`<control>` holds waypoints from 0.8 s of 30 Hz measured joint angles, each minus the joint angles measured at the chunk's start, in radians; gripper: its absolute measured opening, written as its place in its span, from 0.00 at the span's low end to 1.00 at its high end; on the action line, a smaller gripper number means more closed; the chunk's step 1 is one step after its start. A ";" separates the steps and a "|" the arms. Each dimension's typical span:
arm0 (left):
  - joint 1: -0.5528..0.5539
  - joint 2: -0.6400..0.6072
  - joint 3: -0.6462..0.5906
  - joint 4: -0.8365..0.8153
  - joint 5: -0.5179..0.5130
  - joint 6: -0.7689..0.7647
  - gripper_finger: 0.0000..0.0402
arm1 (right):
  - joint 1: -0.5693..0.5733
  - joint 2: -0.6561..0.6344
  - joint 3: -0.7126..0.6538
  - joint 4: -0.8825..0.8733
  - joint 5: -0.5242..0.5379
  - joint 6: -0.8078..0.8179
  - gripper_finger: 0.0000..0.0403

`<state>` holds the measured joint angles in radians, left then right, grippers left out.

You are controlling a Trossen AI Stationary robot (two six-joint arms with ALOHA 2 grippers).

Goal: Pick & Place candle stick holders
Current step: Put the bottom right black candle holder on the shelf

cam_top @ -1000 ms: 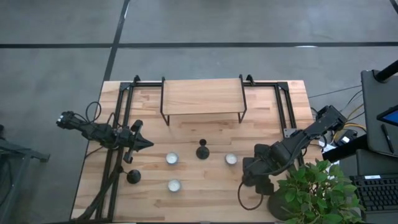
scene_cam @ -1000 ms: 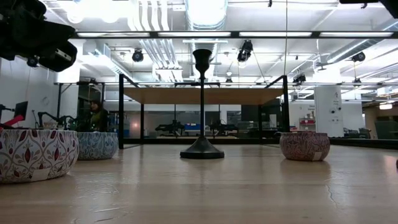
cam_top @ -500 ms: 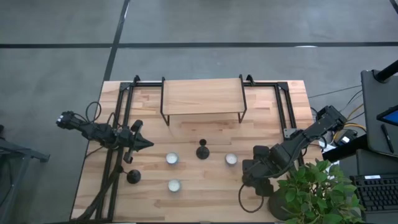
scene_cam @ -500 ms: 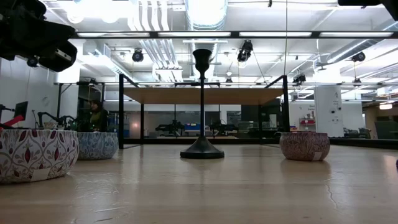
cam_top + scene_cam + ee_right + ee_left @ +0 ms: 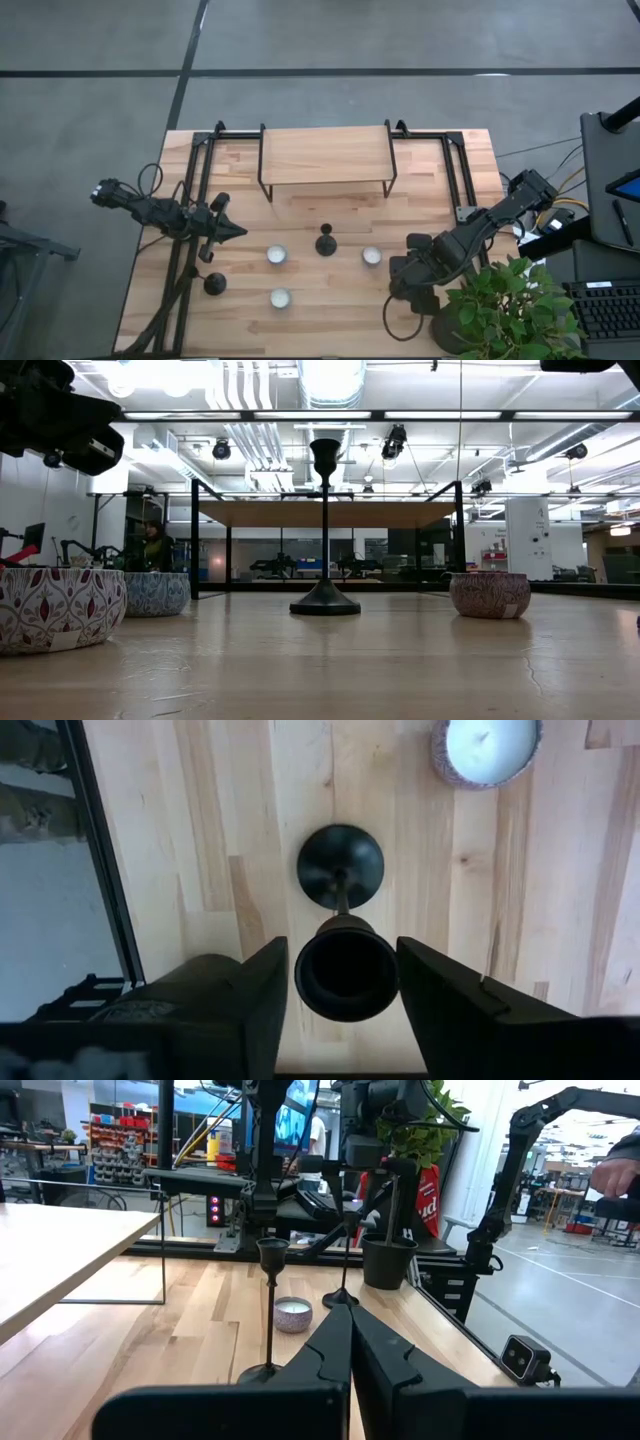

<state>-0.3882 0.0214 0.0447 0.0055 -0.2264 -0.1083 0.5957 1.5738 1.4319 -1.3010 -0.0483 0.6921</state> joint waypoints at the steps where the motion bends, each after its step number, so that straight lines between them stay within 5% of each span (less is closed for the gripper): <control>1: 0.000 0.000 0.000 0.000 0.000 0.000 0.01 | 0.000 0.000 0.000 0.000 0.000 -0.001 0.42; 8: 0.000 0.000 0.000 0.000 0.000 0.000 0.01 | 0.000 0.000 0.000 -0.001 0.000 -0.004 0.34; 24: 0.000 0.000 0.000 0.000 0.000 0.000 0.01 | -0.095 -0.002 0.122 -0.099 -0.001 -0.075 0.35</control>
<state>-0.3882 0.0212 0.0444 0.0055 -0.2264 -0.1081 0.5008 1.5719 1.5539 -1.4001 -0.0496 0.6168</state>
